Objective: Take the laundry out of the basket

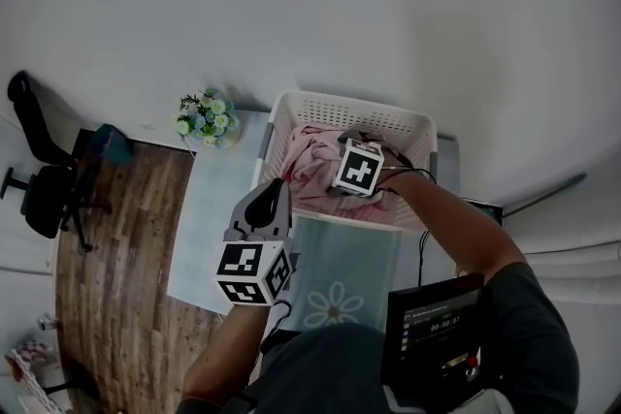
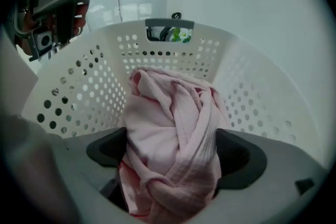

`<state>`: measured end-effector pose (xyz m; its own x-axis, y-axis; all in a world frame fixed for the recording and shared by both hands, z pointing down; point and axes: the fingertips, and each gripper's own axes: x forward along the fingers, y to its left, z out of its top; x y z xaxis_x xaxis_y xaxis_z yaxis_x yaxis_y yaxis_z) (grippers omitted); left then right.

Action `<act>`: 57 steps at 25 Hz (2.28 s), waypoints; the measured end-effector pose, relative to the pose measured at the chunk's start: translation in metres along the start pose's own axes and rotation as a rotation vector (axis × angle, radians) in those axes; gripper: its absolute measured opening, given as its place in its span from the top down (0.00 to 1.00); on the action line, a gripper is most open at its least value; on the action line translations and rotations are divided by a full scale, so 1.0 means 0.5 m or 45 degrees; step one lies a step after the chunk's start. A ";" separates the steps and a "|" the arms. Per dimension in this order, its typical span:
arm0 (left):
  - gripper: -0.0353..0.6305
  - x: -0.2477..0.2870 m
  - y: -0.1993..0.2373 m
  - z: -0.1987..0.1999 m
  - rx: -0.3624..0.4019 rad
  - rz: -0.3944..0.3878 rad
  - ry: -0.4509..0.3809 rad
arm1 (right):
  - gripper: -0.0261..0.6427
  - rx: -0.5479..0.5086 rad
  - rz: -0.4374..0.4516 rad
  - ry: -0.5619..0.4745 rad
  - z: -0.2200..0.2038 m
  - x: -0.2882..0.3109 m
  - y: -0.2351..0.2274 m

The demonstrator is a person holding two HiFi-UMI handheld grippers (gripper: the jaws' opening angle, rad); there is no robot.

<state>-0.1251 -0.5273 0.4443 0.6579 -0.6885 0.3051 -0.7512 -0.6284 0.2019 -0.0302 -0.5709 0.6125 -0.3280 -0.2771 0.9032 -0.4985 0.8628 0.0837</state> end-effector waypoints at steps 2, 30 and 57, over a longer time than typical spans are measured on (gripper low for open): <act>0.93 0.003 0.007 -0.006 -0.015 -0.004 0.007 | 0.19 -0.017 0.027 0.054 -0.010 0.033 -0.002; 0.93 0.005 0.033 -0.043 -0.103 -0.022 0.033 | 0.13 -0.079 0.217 0.328 -0.062 0.188 0.036; 0.93 -0.123 0.017 0.025 -0.051 0.036 -0.099 | 0.55 0.252 0.006 0.011 -0.037 0.079 0.029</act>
<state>-0.1714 -0.4951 0.4154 0.6376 -0.7326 0.2382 -0.7699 -0.5946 0.2318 -0.0354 -0.5613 0.6574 -0.3244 -0.2691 0.9068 -0.6455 0.7637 -0.0042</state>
